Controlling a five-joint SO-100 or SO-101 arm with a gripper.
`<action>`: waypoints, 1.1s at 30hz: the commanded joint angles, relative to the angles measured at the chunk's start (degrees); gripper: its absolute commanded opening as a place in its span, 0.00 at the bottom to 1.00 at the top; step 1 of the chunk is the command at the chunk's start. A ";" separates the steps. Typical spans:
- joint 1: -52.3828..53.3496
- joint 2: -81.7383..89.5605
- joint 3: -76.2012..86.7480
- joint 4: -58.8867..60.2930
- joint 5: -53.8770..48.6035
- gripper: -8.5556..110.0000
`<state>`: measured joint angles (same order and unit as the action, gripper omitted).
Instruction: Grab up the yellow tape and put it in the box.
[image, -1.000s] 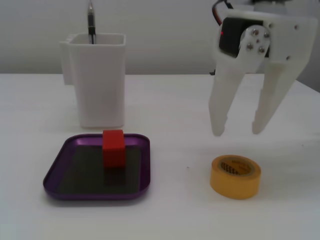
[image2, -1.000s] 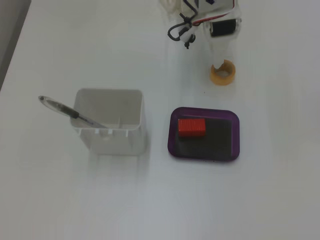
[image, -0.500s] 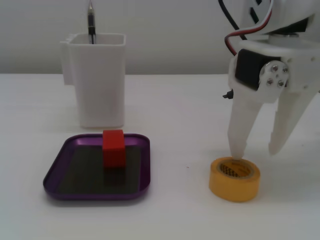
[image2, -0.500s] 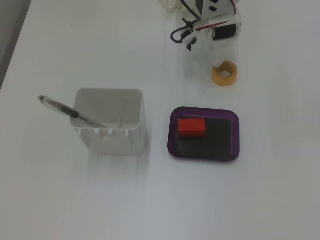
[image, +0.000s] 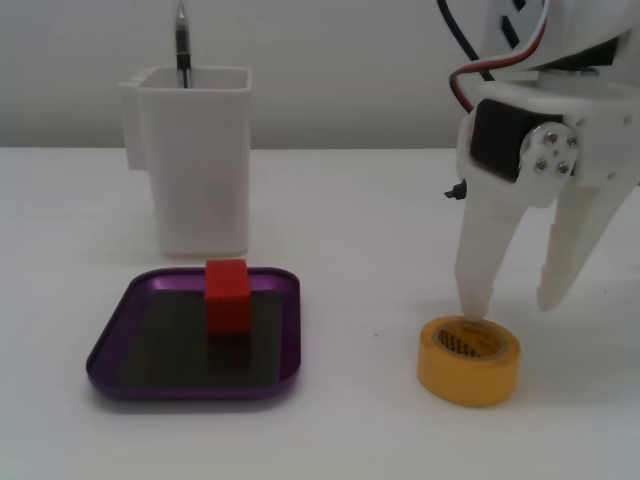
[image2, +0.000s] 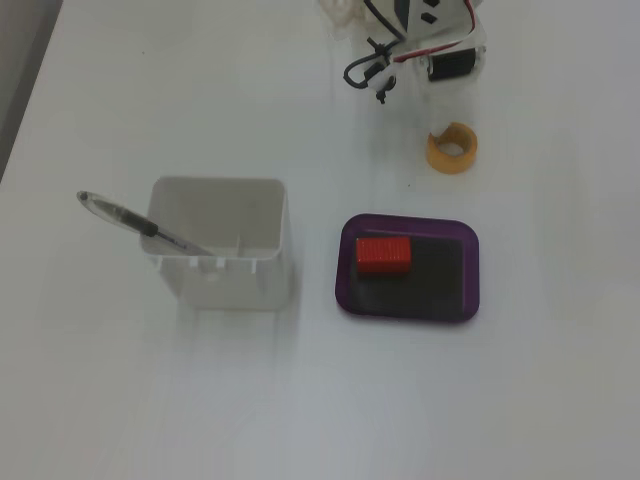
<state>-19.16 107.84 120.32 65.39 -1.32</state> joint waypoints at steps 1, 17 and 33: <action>0.00 0.79 -3.96 0.53 -0.09 0.21; -0.62 0.09 -5.27 1.49 -0.09 0.21; -0.26 -0.18 2.20 -10.63 -0.53 0.21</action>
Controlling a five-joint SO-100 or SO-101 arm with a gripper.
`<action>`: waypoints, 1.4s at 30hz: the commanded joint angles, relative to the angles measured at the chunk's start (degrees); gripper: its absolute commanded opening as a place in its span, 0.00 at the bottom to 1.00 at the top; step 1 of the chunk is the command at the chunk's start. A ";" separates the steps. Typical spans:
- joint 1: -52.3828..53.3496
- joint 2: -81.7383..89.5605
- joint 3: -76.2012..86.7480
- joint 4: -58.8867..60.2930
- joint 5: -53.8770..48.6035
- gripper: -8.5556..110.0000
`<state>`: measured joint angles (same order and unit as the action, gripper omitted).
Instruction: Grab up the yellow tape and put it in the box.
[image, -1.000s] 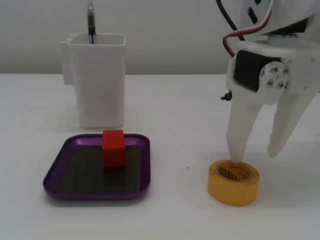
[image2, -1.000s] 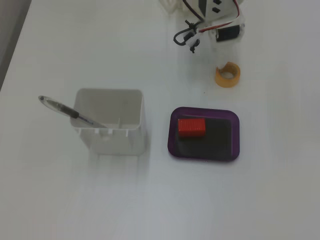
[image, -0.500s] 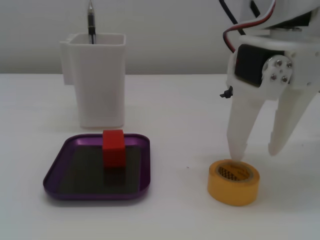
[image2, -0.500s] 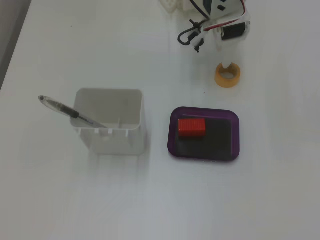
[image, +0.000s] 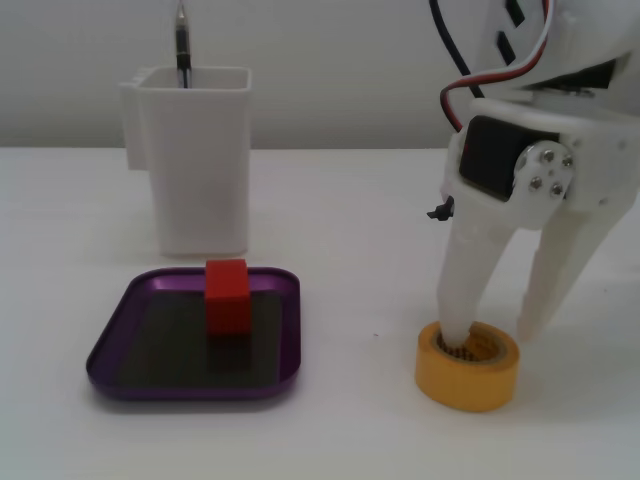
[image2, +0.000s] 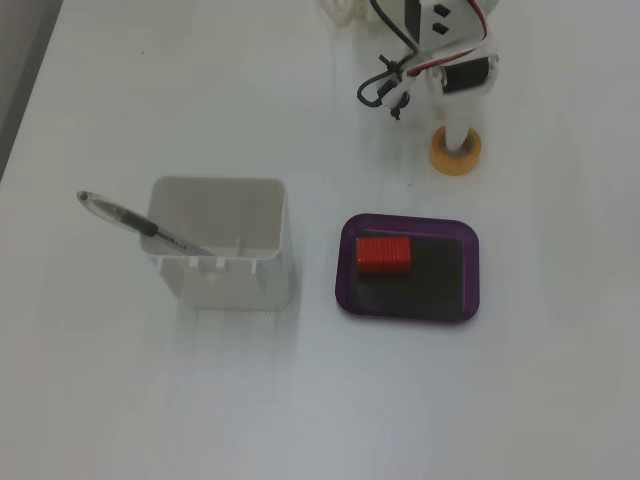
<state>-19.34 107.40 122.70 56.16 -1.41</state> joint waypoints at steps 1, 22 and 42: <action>0.18 0.18 0.18 -1.67 -0.44 0.21; 0.26 2.99 -3.87 -4.13 -0.09 0.07; 6.94 -21.36 -46.93 -0.44 9.32 0.07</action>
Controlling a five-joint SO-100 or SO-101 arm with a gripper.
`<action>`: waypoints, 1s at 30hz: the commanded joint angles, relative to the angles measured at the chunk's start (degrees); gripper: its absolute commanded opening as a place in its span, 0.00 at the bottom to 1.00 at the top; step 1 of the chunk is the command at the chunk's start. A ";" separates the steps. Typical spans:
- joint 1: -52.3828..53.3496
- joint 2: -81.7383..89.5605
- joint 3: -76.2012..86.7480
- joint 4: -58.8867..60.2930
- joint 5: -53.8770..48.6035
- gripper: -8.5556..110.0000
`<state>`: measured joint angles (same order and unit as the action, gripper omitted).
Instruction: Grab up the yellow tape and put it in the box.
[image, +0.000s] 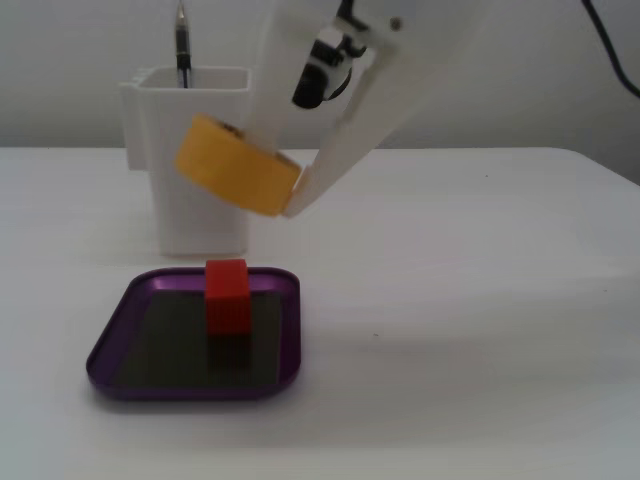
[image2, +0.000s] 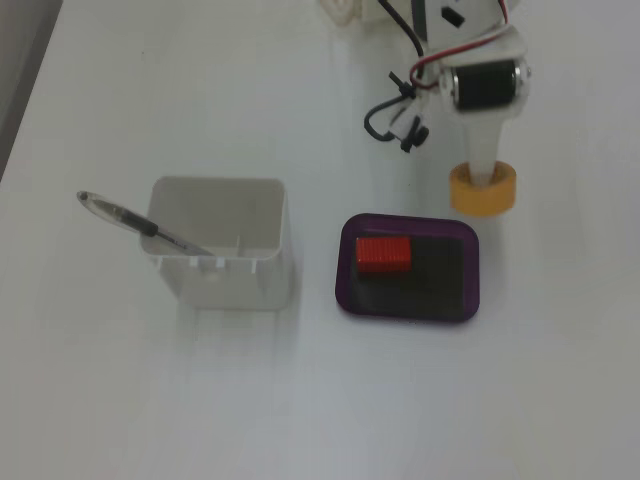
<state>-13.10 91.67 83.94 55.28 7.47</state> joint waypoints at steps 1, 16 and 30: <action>0.88 -8.53 -10.63 0.62 0.44 0.07; 0.62 -29.71 -25.40 8.88 0.00 0.07; 2.02 -30.23 -26.02 9.14 -1.85 0.07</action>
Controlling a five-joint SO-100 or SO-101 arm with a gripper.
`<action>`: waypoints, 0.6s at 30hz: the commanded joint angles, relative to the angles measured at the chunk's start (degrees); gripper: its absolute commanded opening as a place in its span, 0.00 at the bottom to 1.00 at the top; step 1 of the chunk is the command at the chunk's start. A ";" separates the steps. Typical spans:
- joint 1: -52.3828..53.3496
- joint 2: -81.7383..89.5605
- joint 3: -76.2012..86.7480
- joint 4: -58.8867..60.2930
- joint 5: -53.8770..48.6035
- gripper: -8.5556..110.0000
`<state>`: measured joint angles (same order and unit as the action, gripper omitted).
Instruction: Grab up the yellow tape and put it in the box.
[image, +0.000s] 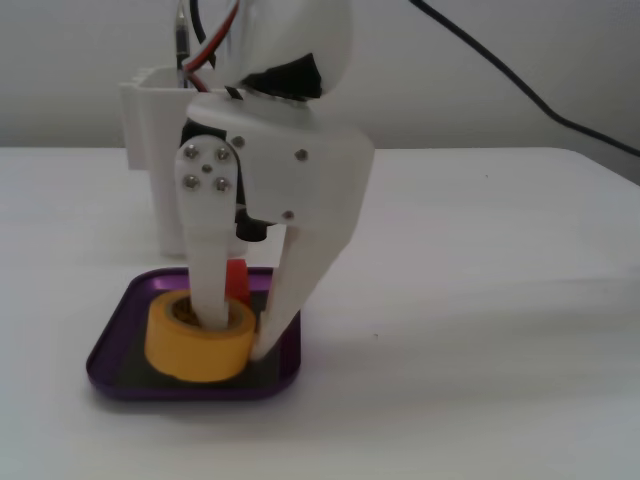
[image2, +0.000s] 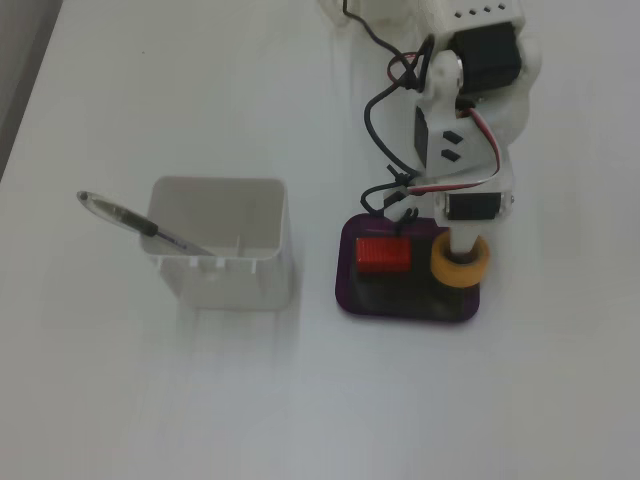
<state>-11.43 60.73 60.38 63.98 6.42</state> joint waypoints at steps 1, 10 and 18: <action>0.35 0.70 -2.46 0.44 -0.79 0.07; 0.44 1.41 -2.46 3.08 -1.14 0.11; 0.53 3.43 -4.83 7.21 -1.23 0.22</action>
<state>-10.81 60.73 59.77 69.17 5.45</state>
